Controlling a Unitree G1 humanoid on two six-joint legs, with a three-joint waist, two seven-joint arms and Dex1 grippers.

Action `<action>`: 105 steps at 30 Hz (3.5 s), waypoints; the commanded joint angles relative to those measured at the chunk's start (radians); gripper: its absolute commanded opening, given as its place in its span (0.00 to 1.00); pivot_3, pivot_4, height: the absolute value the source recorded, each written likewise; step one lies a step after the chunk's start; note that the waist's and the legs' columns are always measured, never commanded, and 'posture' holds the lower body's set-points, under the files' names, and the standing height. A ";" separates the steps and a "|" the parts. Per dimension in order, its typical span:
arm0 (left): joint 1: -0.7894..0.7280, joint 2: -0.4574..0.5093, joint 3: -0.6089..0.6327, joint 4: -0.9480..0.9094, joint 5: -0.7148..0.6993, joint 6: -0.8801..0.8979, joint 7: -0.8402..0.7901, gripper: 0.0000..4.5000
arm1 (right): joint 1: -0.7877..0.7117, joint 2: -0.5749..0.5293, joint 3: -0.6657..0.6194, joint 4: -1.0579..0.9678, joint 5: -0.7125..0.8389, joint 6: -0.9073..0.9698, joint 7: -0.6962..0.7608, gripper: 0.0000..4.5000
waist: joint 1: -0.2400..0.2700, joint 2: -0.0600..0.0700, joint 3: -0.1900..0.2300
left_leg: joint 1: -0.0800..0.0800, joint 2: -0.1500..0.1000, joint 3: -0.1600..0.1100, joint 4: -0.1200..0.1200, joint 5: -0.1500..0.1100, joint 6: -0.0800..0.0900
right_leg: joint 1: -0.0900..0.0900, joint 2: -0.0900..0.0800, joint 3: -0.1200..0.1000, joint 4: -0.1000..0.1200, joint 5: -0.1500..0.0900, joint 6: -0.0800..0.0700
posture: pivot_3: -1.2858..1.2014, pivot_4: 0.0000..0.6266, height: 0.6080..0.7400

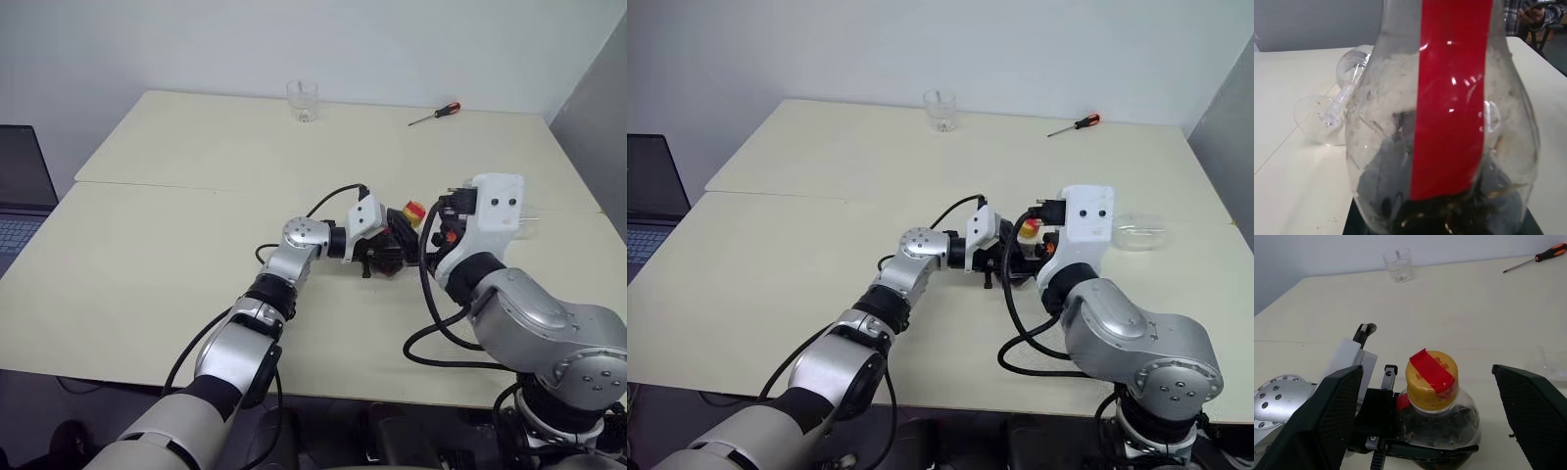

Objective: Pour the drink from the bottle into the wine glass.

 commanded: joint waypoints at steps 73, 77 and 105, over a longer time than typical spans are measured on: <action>0.061 0.003 0.001 -0.227 -0.021 0.091 0.014 0.20 | -0.469 -0.494 0.320 1.016 -0.911 -0.692 2.115 0.44 | 0.024 0.001 0.001 | 0.000 0.000 0.004 0.001 0.000 0.000 | -0.001 -0.001 -0.001 -0.001 0.003 -0.005 | 0.52 0.24 1.00; 0.047 -0.009 -0.007 -0.201 -0.022 0.082 0.001 0.20 | -0.427 -0.524 0.239 0.932 -0.882 -0.615 2.112 0.75 | 0.027 0.001 0.001 | 0.000 0.000 0.004 0.001 0.000 0.000 | -0.001 -0.001 -0.002 0.000 0.003 -0.005 | 0.52 0.24 1.00; -0.023 -0.048 0.014 -0.049 -0.016 -0.010 0.035 0.20 | 0.136 -0.239 -0.308 -0.162 -0.226 -0.055 0.687 1.00 | 0.008 0.002 0.000 | 0.002 0.000 0.000 0.001 0.000 0.000 | 0.004 -0.001 -0.001 -0.001 0.000 0.000 | 0.52 0.24 1.00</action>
